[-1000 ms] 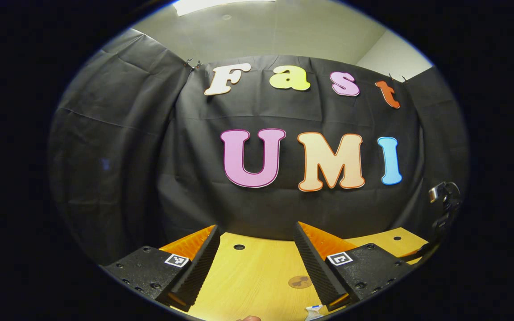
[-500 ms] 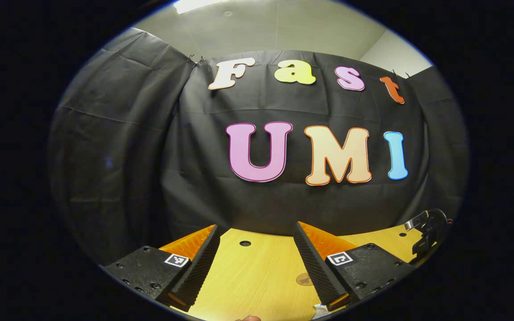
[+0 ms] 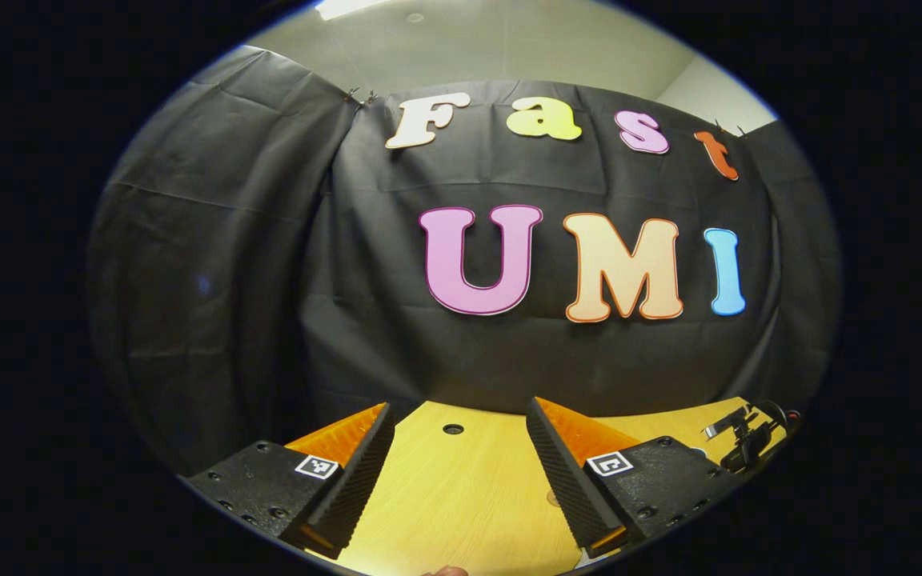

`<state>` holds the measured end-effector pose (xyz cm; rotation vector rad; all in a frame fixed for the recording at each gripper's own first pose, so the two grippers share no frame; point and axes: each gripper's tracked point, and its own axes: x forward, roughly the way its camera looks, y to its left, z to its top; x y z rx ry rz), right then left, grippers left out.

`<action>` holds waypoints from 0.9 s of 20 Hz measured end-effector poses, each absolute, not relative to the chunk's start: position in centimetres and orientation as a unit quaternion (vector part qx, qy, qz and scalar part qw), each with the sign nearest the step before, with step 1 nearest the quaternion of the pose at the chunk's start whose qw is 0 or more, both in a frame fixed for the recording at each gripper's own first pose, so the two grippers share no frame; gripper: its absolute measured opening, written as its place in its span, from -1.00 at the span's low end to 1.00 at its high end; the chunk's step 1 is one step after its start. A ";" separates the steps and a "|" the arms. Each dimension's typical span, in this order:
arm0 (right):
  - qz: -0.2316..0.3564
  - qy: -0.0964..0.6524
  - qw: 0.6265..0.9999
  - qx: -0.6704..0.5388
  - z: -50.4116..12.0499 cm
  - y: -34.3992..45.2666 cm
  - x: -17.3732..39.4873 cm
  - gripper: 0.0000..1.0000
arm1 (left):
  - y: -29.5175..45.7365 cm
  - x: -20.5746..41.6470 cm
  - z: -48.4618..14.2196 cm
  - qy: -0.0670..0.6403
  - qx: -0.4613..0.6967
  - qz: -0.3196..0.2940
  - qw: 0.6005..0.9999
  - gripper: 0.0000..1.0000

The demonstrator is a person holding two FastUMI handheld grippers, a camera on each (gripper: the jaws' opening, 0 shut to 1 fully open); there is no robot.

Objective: Put the toothbrush and toothpaste on the desktop into the cup, then pick up the cup and place it on the coaster on the desktop.

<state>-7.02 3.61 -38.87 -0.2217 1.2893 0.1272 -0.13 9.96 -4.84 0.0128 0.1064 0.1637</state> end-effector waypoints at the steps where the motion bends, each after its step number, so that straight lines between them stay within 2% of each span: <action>1: 0.059 0.606 0.786 -0.105 -39.2 3.6 -7.2 1.00 | 10.0 -0.1 -4.9 0.053 0.006 0.082 0.995 0.92; 9: 0.068 0.653 0.747 -0.103 -40.8 4.2 -8.8 0.97 | 10.5 0.0 -5.5 0.058 0.003 0.083 0.995 0.92; 11: 0.070 0.656 0.744 -0.105 -41.0 4.2 -8.8 0.75 | 10.5 0.0 -5.5 0.059 0.001 0.082 0.995 0.96; 12: 0.069 0.659 0.742 -0.103 -40.9 4.2 -8.8 0.81 | 10.6 0.0 -5.8 0.059 0.001 0.081 0.995 0.96; 14: 0.072 0.662 0.739 -0.105 -40.9 4.3 -8.8 0.76 | 10.5 0.0 -5.9 0.061 -0.001 0.077 0.995 0.92; 15: 0.073 0.660 0.740 -0.106 -41.0 4.2 -8.5 0.65 | 10.4 0.0 -5.9 0.061 -0.002 0.075 0.995 0.93; 16: 0.073 0.661 0.740 -0.102 -41.0 4.3 -8.6 0.18 | 10.2 0.0 -6.2 0.064 -0.002 0.072 0.995 0.92; 18: 0.081 0.664 0.737 -0.098 -41.0 4.2 -8.6 -0.51 | 9.4 0.0 -6.4 0.068 -0.002 0.063 0.996 0.92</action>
